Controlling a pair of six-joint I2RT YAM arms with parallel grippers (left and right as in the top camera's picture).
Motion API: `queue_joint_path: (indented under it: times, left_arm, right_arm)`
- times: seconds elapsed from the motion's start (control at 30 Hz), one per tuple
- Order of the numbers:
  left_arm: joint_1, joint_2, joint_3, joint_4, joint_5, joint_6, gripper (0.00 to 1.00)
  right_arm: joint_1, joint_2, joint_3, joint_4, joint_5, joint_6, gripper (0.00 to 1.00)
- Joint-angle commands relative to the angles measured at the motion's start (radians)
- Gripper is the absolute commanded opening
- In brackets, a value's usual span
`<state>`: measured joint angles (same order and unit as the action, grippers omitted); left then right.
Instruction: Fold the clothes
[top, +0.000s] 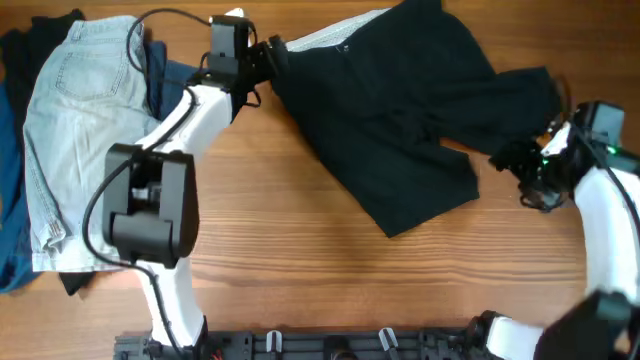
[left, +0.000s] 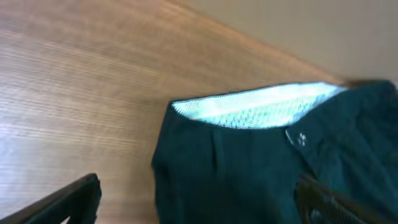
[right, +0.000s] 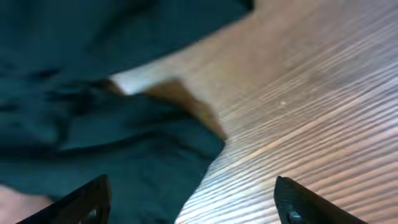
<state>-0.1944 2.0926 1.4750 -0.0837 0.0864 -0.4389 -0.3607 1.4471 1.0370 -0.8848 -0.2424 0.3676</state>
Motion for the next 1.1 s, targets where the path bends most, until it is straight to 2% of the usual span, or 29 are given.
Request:
queue_joint_path:
  times: [0.0, 0.2, 0.27, 0.37, 0.4, 0.47, 0.6, 0.73, 0.8, 0.9, 1.07]
  left_arm:
    - [0.002, 0.093, 0.005, 0.043, 0.023, 0.010, 0.97]
    - [-0.014, 0.175, 0.005, 0.075, 0.089, 0.012, 0.90]
    - [-0.033, 0.188, 0.005, 0.079, 0.088, 0.012, 0.83]
    - [-0.063, 0.191, 0.005, 0.098, 0.088, 0.000, 0.29]
    - [-0.066, 0.190, 0.005, 0.097, 0.084, -0.020, 0.04]
    - [-0.058, 0.163, 0.005, 0.053, 0.042, -0.115, 0.04]
    - [-0.021, 0.030, 0.005, -0.108, -0.077, -0.120, 0.04]
    - [0.016, -0.146, 0.005, -0.400, -0.262, -0.137, 0.04]
    - [0.035, -0.190, 0.005, -0.577, -0.286, -0.206, 0.04]
    - [0.039, -0.192, 0.003, -0.764, -0.285, -0.310, 0.04]
    - [0.025, -0.193, 0.002, -0.785, -0.263, -0.315, 0.04]
  right_arm:
    - [0.004, -0.130, 0.017, -0.022, -0.021, -0.035, 0.84]
    - [0.004, -0.156, 0.017, -0.031, -0.021, -0.050, 0.84]
    - [0.004, -0.155, 0.017, -0.033, -0.020, -0.050, 0.84]
    - [0.004, -0.155, 0.017, -0.038, -0.021, -0.051, 0.83]
    - [0.004, -0.155, 0.017, -0.040, -0.021, -0.050, 0.83]
    - [0.004, -0.155, 0.017, -0.049, -0.021, -0.050, 0.82]
    - [0.005, -0.155, 0.008, -0.063, -0.060, -0.053, 0.81]
    - [0.064, -0.148, -0.015, -0.038, -0.066, -0.050, 0.80]
    - [0.131, -0.127, -0.015, -0.032, -0.066, -0.048, 0.80]
    - [0.251, -0.071, -0.015, -0.043, -0.066, 0.010, 0.80]
    - [0.411, 0.031, -0.052, -0.031, -0.066, 0.191, 0.80]
